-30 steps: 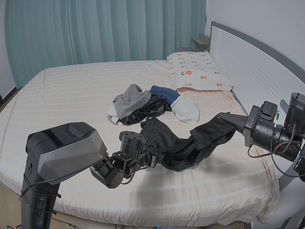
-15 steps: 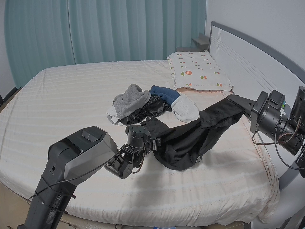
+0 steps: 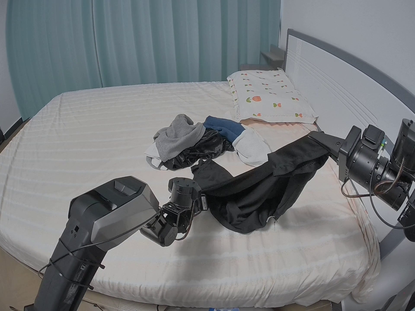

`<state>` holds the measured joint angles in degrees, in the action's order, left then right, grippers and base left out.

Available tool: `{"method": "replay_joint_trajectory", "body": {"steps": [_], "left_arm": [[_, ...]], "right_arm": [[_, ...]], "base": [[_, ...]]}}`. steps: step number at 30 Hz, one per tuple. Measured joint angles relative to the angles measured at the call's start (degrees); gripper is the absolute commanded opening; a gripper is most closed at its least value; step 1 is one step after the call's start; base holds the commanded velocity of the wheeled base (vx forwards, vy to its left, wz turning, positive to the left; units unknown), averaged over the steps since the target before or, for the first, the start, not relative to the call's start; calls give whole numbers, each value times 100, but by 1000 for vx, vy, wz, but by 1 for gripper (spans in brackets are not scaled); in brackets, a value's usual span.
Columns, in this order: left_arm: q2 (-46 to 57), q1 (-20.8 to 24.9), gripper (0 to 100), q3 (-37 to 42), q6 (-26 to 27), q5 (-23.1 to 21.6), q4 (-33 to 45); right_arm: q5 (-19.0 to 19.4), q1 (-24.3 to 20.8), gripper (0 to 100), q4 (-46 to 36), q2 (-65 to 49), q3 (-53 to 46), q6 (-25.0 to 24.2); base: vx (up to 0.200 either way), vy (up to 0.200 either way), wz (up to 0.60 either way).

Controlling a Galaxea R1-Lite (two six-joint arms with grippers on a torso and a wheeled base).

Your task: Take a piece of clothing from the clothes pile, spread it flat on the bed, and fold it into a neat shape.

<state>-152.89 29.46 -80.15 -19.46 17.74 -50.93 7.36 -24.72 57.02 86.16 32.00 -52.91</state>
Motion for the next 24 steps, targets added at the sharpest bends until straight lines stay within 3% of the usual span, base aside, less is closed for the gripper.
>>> {"method": "replay_joint_trajectory", "body": {"steps": [5,14,20,24], "left_arm": [[523,-4,0,747,-413,-156,7],[2233,140,0,2334,-1574,-868,16],[3506,243,0,3432,-2299,-1139,-17],[4101,276,0,3897,-3216,-1139,-28]], "right_arm": [[7,24,0,11,143,0,-7],[5,6,0,115,567,18,-96],[-50,-52,0,1058,1143,24,-399],[-384,-166,0,1853,1557,40,-451]], "base": [[0,0,0],[0,0,0],[0,0,0],[0,0,0]]}}
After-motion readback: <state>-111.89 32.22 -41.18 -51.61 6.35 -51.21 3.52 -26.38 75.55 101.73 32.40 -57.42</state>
